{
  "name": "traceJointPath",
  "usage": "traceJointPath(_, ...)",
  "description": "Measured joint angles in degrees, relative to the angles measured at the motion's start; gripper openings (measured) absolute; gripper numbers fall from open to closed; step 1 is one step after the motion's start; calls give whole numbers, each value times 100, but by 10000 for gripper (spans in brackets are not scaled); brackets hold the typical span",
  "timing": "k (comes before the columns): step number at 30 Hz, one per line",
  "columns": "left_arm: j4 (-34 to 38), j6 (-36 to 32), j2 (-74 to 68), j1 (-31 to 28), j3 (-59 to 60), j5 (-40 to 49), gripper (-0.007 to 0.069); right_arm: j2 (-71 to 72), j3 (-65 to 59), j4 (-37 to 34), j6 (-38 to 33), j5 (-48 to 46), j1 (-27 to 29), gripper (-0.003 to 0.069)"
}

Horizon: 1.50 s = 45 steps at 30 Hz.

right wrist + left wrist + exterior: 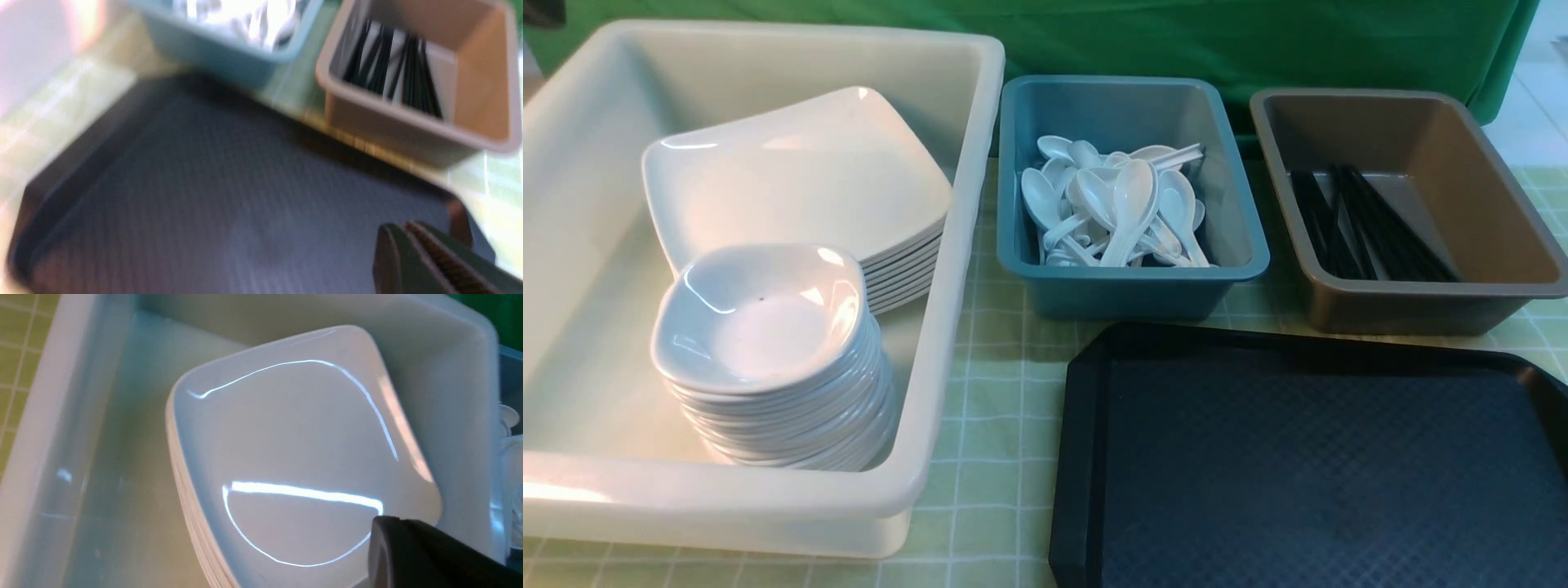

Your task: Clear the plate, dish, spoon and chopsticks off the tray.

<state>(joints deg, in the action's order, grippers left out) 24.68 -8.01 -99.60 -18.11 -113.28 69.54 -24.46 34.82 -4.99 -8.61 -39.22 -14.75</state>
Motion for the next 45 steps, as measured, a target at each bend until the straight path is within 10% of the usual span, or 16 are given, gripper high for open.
traceJointPath(10,128,-287,529,267,50,19,-12,15,-1587,-299,0,2739,0,19)
traceJointPath(45,260,-467,2596,267,2262,25,-12,1804,-2997,380,-6,2951,699,77)
